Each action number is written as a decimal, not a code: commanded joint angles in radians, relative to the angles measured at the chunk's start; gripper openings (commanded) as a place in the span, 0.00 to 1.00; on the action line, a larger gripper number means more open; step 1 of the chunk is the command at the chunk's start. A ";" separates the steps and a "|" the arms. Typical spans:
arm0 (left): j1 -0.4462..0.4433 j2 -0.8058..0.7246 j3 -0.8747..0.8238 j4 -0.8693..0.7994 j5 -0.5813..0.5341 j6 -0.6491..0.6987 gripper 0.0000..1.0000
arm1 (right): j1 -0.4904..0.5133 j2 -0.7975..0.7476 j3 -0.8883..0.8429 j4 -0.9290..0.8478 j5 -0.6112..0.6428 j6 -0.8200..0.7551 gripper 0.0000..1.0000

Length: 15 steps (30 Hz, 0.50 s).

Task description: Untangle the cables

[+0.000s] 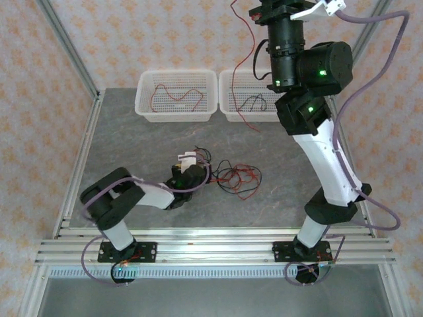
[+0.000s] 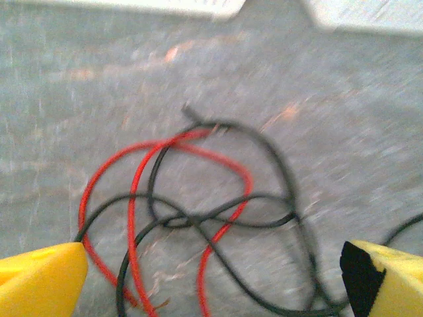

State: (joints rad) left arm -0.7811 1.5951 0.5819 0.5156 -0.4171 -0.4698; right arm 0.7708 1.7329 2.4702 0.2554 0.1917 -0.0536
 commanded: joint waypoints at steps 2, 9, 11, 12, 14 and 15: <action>-0.038 -0.167 0.102 -0.134 0.022 0.085 0.99 | -0.018 0.055 0.051 0.117 -0.024 -0.050 0.00; -0.063 -0.361 0.201 -0.324 -0.011 0.135 0.99 | -0.042 0.189 0.109 0.276 -0.084 -0.066 0.00; -0.065 -0.407 0.200 -0.366 -0.030 0.134 0.99 | -0.048 0.236 0.130 0.336 -0.101 -0.063 0.00; -0.064 -0.426 0.196 -0.386 -0.041 0.130 0.99 | -0.050 0.260 0.141 0.365 -0.111 -0.059 0.00; -0.064 -0.473 0.181 -0.430 -0.067 0.115 0.99 | -0.054 0.320 0.177 0.435 -0.126 -0.048 0.00; -0.064 -0.493 0.174 -0.444 -0.074 0.108 0.99 | -0.056 0.346 0.191 0.467 -0.133 -0.045 0.00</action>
State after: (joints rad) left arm -0.8383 1.1473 0.7727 0.1951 -0.4351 -0.3649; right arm 0.7227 2.0293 2.6114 0.5594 0.1120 -0.0982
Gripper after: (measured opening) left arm 0.994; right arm 0.041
